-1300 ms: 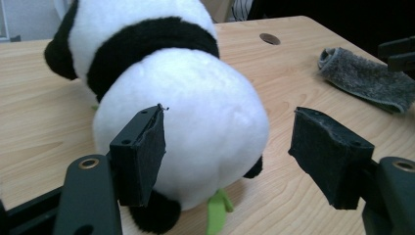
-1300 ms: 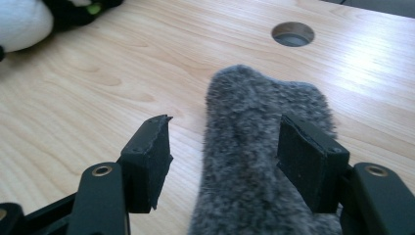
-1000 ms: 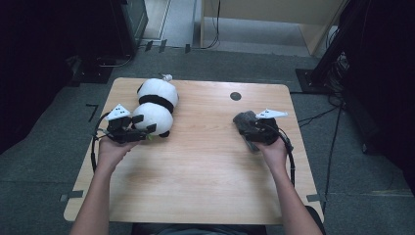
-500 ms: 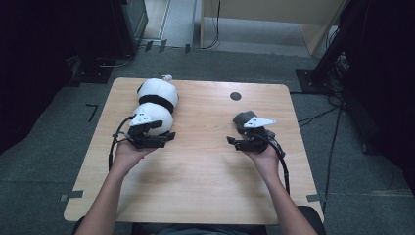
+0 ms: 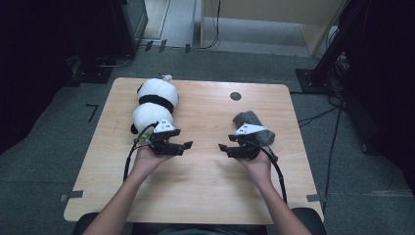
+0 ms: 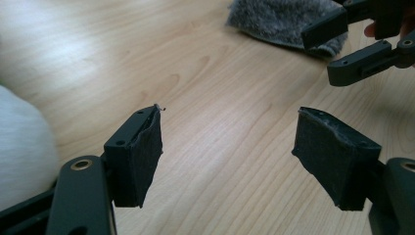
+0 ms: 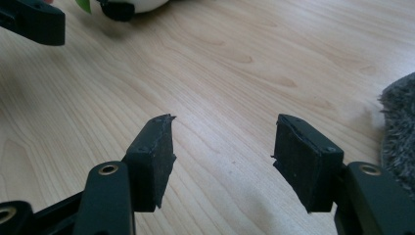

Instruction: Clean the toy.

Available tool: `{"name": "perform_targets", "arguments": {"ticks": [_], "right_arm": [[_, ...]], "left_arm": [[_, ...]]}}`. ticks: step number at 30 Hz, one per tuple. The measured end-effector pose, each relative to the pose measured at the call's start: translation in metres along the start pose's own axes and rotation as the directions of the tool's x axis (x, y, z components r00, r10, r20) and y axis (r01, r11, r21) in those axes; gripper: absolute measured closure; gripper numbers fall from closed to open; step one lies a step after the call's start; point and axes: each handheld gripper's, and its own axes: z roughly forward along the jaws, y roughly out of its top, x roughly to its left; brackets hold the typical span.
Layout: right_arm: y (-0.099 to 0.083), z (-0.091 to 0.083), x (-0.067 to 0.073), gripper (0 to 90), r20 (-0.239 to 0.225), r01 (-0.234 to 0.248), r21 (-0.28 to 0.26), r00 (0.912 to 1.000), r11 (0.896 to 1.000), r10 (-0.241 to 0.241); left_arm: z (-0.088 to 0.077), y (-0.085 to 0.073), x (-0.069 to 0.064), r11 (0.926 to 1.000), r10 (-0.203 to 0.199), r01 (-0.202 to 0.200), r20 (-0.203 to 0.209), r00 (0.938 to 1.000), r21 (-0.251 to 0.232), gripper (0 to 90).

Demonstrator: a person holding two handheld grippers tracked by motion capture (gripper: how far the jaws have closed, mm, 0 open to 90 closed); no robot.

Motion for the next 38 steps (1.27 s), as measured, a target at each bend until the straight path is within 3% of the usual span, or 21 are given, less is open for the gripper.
{"name": "perform_targets", "arguments": {"ticks": [5,9,18,20,27,38], "right_arm": [[-0.009,0.006,0.0,40.1,0.007,0.007,0.025,1.0,1.0,-0.007],[-0.015,0.012,-0.001,40.1,0.01,-0.01,0.035,0.9999,0.999,0.009],[-0.023,0.032,0.001,40.0,-0.001,-0.012,0.087,0.9999,0.996,0.012],[-0.024,0.035,0.003,39.7,0.004,-0.001,0.083,1.0,0.997,0.001],[-0.025,0.04,0.008,35.1,0.02,0.051,0.065,0.9984,0.997,-0.053],[-0.026,0.042,0.007,29.4,0.013,0.05,0.048,0.9986,0.998,-0.05]], "left_arm": [[0.019,-0.006,-0.003,0.998,0.013,-0.011,-0.031,0.9994,0.062,26.1],[0.033,-0.013,-0.001,0.9975,-0.021,0.024,-0.045,0.9988,0.067,27.0],[0.051,-0.025,0.003,0.9917,-0.002,0.01,-0.068,0.9977,0.128,27.0],[0.052,-0.027,0.002,0.9926,0.02,-0.011,-0.072,0.9972,0.121,26.8],[0.052,-0.028,0.003,0.9928,0.038,-0.028,-0.079,0.9962,0.116,26.6],[0.052,-0.028,0.002,0.9927,0.039,-0.03,-0.08,0.996,0.117,26.6]]}}
